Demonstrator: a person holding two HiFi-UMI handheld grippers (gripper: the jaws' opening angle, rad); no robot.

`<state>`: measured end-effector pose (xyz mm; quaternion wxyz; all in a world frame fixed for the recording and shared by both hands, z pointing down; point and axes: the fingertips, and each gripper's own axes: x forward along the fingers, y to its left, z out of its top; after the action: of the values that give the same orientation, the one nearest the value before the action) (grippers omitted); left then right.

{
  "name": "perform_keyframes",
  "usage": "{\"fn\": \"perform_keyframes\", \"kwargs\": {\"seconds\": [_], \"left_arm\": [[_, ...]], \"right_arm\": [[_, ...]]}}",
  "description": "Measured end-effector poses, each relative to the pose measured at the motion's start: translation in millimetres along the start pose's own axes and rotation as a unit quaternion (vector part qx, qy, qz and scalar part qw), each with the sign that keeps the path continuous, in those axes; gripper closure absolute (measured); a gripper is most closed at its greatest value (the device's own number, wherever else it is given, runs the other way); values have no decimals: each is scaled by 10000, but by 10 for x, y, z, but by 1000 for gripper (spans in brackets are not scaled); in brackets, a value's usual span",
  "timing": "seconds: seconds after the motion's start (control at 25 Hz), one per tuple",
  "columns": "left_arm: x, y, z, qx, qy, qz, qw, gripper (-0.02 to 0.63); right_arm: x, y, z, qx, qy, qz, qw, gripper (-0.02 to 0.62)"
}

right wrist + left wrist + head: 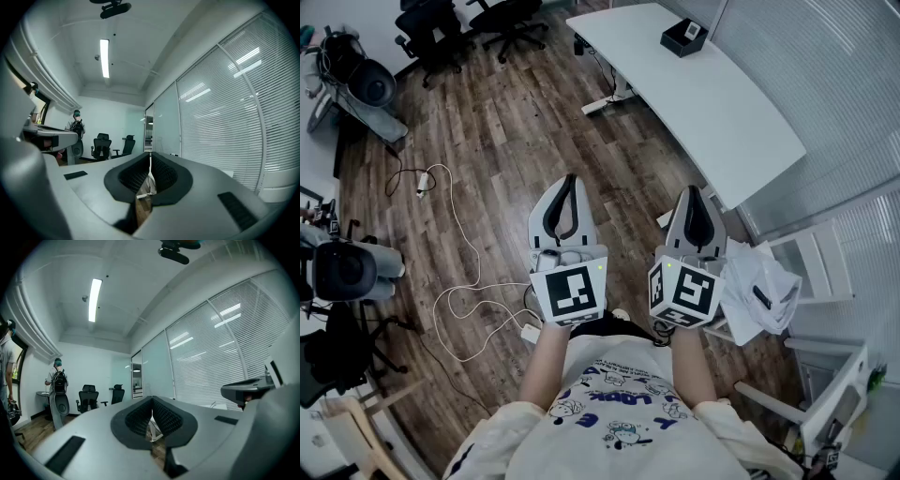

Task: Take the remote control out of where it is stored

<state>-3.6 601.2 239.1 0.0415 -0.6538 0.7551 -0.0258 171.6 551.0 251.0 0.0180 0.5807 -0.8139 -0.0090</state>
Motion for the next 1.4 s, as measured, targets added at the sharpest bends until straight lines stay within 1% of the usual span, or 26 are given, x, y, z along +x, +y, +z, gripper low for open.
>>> {"fn": "perform_keyframes", "kwargs": {"seconds": [0.12,0.32,0.64,0.8,0.88,1.04,1.2,1.28,1.4], "left_arm": [[-11,31,72,-121,-133,30,9998,592],[30,98,10,-20,9,12,10000,592],[157,270,3,-123,-174,-10,9998,592],[211,314,-47,-109,-153,-79,9998,592],[268,321,-87,-34,-74,-122,9999,592],[444,379,-116,-128,-59,-102,9998,592],[750,402,-146,-178,-95,-77,9998,592],[936,384,-188,-163,-43,-67,9998,592],[1241,366,-253,-35,130,-80,9999,592]], "right_arm": [[-20,38,15,-57,-17,-6,10000,558],[42,79,2,5,-37,12,10000,558],[190,186,-26,154,-61,-85,9998,558],[252,224,-70,199,-33,-148,9997,558],[305,216,-98,249,1,-175,9995,558],[463,241,-124,262,51,-173,9995,558],[767,218,-169,198,91,-162,9996,558],[966,168,-195,223,114,-141,9996,558],[1301,105,-206,218,119,-89,9997,558]]}}
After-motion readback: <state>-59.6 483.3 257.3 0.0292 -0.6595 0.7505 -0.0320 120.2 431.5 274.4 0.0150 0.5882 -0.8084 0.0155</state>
